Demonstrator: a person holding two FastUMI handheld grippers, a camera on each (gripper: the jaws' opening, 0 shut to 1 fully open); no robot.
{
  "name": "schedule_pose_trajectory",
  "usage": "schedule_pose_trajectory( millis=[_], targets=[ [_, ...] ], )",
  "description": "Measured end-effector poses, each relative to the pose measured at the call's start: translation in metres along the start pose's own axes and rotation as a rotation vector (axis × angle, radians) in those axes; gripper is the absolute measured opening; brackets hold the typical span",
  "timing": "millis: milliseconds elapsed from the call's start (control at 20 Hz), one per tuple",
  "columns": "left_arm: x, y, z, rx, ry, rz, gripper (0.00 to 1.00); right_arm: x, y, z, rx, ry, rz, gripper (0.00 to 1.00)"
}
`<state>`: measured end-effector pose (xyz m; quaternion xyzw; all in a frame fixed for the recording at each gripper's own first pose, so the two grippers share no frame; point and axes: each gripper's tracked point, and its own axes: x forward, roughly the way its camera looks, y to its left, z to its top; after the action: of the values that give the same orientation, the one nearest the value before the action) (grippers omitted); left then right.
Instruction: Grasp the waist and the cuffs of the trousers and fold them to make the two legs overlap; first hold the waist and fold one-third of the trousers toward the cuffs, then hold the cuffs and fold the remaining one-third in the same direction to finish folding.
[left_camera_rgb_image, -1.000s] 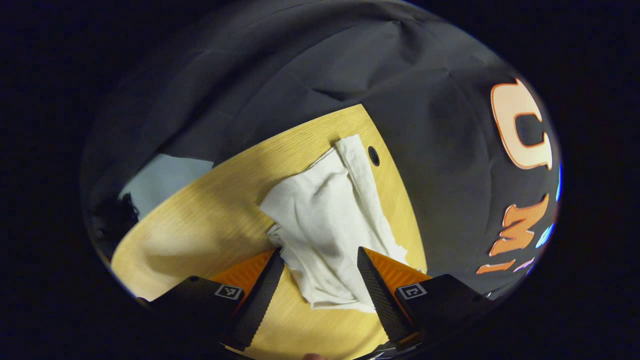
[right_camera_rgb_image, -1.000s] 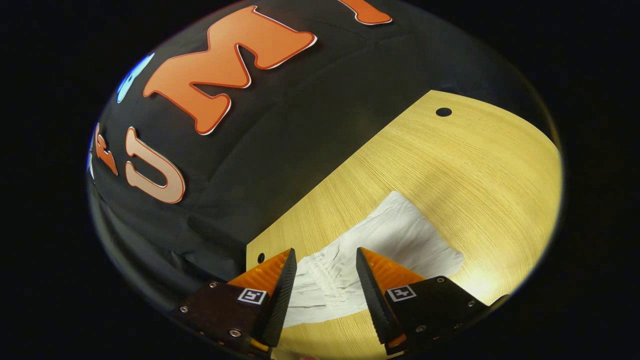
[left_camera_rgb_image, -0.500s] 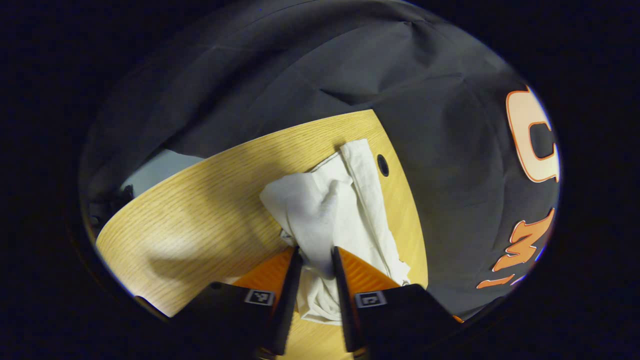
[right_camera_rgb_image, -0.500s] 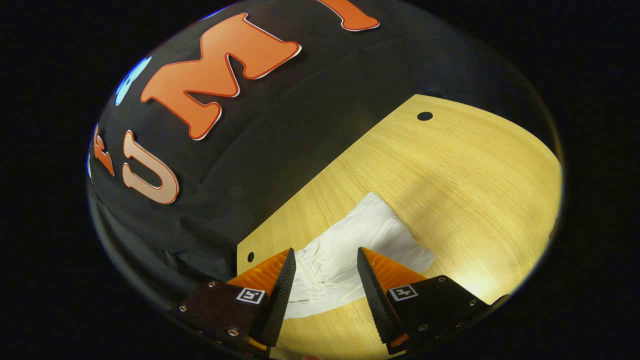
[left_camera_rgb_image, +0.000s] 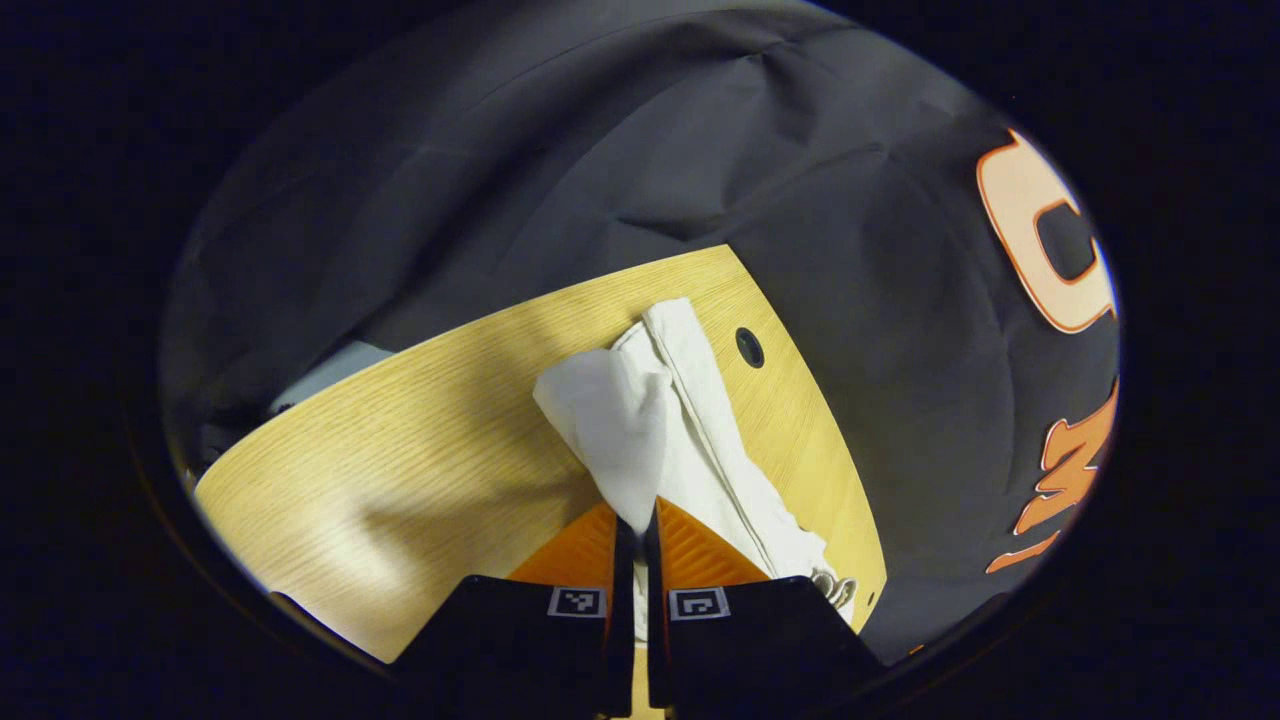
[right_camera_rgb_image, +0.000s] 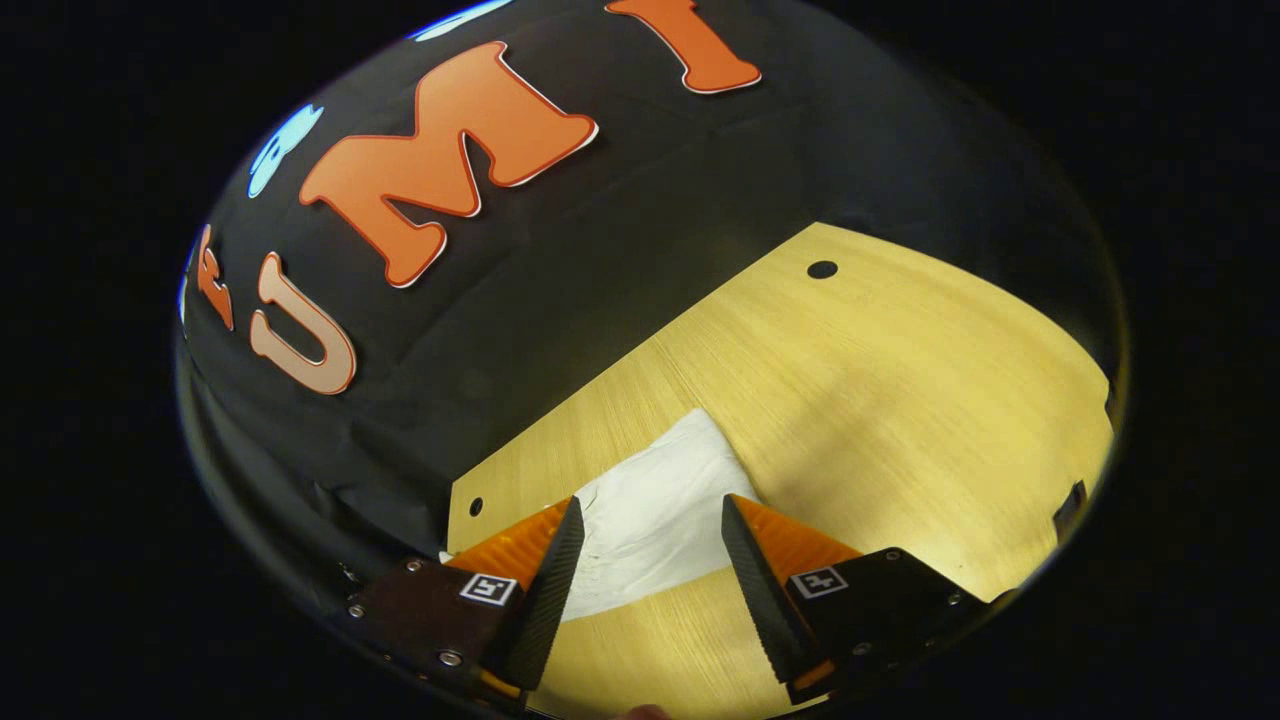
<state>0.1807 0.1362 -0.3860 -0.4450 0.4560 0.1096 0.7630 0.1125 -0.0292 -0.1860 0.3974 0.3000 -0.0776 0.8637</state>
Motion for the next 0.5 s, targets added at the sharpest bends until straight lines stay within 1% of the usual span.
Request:
schedule_pose_trajectory(
  millis=[100, 250, 500],
  targets=[
    [-0.010, -0.015, 0.000, 0.020, -0.020, -0.006, 0.09, -0.007, -0.004, 0.006, -0.004, -0.015, 0.008, 0.88],
    [-0.028, -0.052, -0.007, 0.052, -0.050, -0.038, 0.09, -0.019, -0.019, 0.013, -0.041, -0.031, -0.002, 0.97],
    [-0.052, -0.110, -0.023, 0.131, -0.082, -0.089, 0.09, -0.036, -0.044, 0.026, -0.079, -0.056, -0.006, 0.98]
  ],
)
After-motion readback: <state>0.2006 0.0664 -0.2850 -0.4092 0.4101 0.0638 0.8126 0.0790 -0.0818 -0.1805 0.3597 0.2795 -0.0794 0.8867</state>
